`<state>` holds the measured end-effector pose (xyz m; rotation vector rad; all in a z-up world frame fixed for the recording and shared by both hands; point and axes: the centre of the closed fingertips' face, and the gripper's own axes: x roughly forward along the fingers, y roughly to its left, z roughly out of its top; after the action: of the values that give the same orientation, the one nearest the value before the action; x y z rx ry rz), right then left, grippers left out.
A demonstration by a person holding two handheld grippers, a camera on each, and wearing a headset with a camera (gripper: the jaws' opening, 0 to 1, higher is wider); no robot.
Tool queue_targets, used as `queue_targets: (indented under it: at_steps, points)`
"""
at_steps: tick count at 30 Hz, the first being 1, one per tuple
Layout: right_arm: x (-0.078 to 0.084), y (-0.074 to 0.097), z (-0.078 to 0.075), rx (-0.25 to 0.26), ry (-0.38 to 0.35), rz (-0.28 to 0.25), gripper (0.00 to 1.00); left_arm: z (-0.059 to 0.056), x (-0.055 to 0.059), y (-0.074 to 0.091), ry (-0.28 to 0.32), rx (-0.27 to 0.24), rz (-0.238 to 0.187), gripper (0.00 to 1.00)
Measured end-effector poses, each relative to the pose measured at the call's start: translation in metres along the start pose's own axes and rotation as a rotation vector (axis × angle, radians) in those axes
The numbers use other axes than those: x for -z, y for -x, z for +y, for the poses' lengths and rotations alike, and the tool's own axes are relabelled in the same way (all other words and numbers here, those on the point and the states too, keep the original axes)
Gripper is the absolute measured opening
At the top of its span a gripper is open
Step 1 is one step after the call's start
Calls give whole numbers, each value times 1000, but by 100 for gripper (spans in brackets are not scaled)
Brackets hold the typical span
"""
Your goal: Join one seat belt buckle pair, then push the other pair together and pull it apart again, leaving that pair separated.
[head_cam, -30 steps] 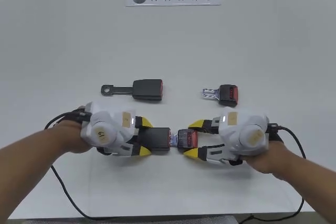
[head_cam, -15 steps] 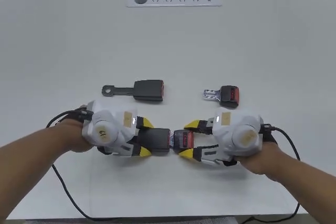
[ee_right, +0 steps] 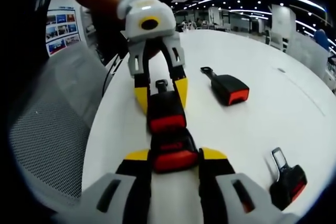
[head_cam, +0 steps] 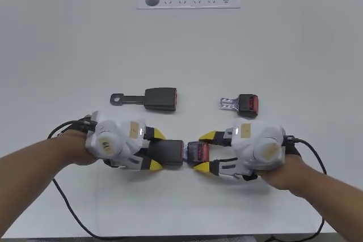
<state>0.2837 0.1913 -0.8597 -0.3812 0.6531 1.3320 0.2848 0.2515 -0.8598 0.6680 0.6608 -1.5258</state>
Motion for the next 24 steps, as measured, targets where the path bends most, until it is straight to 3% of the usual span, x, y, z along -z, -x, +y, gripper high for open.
queue_targets:
  at_steps: [11, 24]
  points:
    - [-1, 3, 0, -17, 10, -38, 32, 1, 0, 2, 16, 5, -60, 33]
    - [-1, 3, 0, -17, 21, -60, 32, 1, 0, 2, 15, 13, -92, 33]
